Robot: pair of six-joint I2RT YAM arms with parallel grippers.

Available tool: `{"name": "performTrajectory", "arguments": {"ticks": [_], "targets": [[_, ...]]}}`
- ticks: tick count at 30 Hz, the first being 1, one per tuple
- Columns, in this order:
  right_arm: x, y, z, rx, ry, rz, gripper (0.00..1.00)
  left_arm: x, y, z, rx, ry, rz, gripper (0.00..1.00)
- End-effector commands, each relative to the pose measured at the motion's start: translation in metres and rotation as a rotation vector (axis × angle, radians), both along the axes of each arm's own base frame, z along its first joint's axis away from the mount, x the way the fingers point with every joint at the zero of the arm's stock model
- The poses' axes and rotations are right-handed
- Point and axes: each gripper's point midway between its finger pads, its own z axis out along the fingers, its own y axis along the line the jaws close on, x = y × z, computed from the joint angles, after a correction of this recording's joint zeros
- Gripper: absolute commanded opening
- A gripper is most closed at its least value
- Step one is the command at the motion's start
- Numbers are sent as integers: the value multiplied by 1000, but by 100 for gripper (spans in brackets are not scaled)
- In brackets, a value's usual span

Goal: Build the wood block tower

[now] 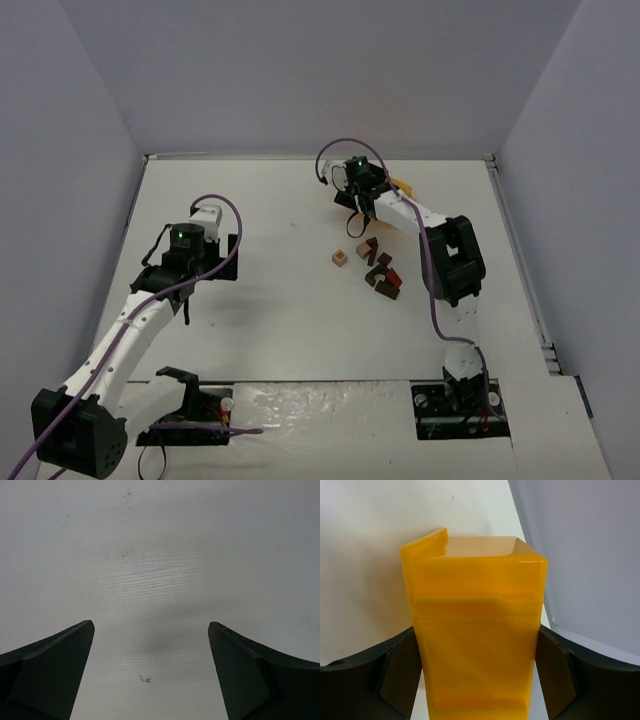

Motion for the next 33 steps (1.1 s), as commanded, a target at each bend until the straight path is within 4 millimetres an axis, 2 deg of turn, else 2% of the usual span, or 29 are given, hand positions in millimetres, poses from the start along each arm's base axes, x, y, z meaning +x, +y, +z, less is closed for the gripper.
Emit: {"name": "performTrajectory", "arguments": {"ticks": [1,10,14,21,26,33], "targets": [[-34,13,4,-2,57,89,0,14,-5,31,-21,-88,-5,97],[-84,19,-2,-59,102,153,0,14,-7,35,-32,-99,-12,97],[-101,15,0,-93,105,162,0,14,-7,36,-33,-101,-13,97],[-119,11,16,-110,77,166,0,14,-10,36,-49,-97,-20,97],[-134,16,34,-121,39,189,0,15,-17,33,-72,-77,-43,97],[-159,23,38,-136,43,228,0,15,-21,30,-80,-65,-55,97]]}}
